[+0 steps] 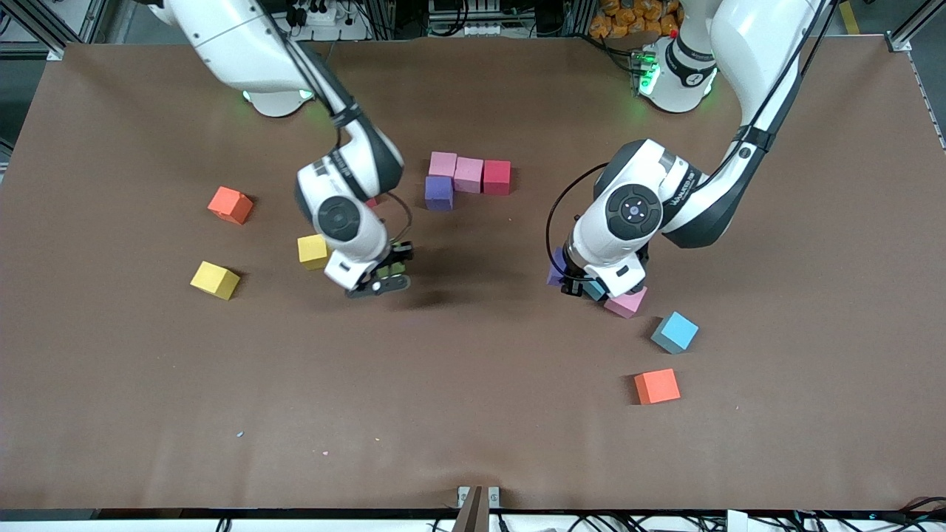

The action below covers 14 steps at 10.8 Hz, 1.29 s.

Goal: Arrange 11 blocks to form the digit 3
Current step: 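Carry the green cube toward the cube row with the right gripper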

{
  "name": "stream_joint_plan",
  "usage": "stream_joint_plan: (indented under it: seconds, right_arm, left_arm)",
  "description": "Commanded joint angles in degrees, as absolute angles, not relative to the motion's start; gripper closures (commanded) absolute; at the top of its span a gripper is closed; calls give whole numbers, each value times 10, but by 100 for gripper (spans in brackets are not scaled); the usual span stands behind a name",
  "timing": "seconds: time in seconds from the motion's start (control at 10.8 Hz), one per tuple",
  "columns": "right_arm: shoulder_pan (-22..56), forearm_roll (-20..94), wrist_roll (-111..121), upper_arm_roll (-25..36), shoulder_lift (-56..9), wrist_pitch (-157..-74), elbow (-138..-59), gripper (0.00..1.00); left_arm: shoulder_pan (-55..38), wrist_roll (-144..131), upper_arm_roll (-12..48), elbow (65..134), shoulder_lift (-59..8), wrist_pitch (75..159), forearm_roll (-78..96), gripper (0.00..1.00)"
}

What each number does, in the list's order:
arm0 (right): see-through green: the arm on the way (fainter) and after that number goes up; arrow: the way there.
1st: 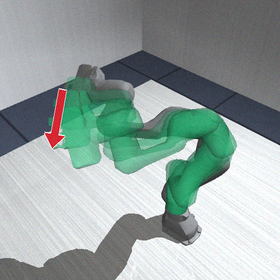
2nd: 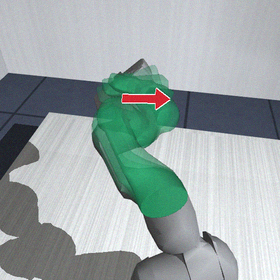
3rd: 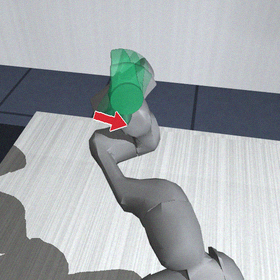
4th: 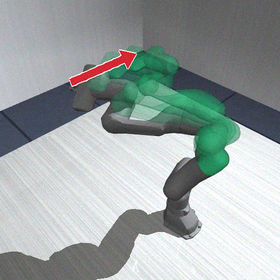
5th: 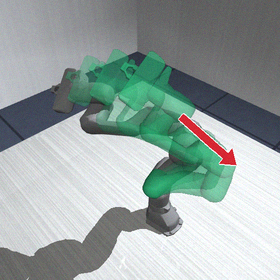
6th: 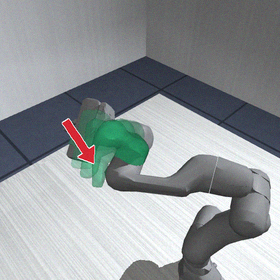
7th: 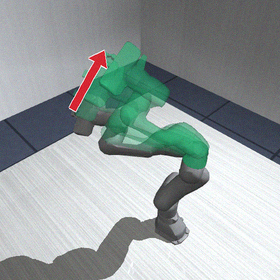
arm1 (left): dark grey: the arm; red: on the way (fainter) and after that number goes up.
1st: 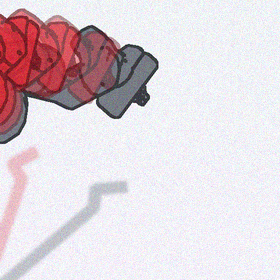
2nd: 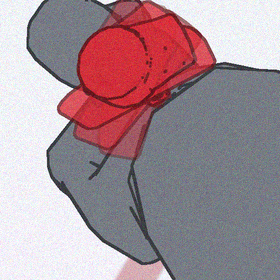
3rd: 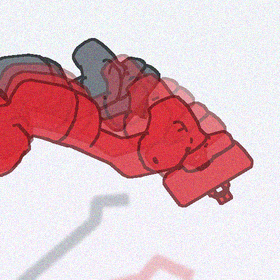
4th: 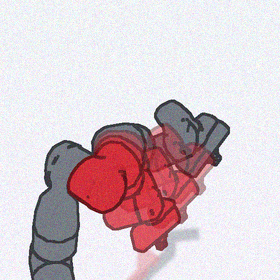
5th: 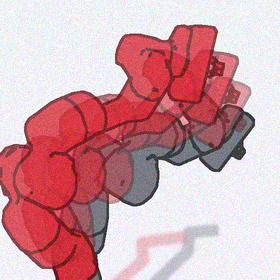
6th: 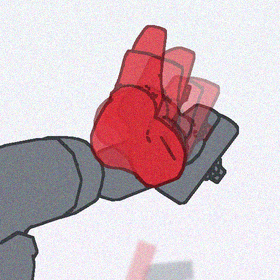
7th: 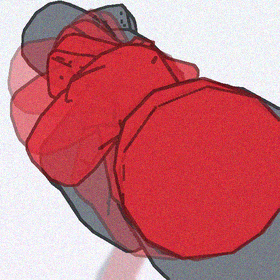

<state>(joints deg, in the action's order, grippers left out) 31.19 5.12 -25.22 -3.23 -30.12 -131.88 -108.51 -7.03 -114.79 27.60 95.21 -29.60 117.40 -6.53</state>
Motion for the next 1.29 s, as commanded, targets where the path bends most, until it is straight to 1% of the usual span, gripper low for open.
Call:
stream_joint_plan:
  seconds: [0.0,0.09,0.28,0.37,0.74,1.2]
  right_arm:
    - [368,60,-398,-31,-289,-1321,-1092,98]
    - [386,61,-424,-31,-284,-1325,-1097,99]
    - [395,61,-439,-33,-271,-1367,-1137,100]
    - [402,62,-446,-38,-271,-1380,-1143,100]
    - [427,62,-473,-38,-274,-1380,-1150,100]
    - [433,62,-470,-38,-278,-1382,-1155,100]
  left_arm:
    - [-73,-1150,275,948,-291,1157,-55,100]
    - [-72,-1149,275,948,-291,1157,-56,100]
    - [-72,-1149,275,949,-291,1157,-56,100]
    - [-73,-1149,275,949,-292,1156,-58,100]
    - [-73,-1147,275,949,-293,1155,-60,100]
    - [-73,-1147,275,949,-293,1155,-59,100]
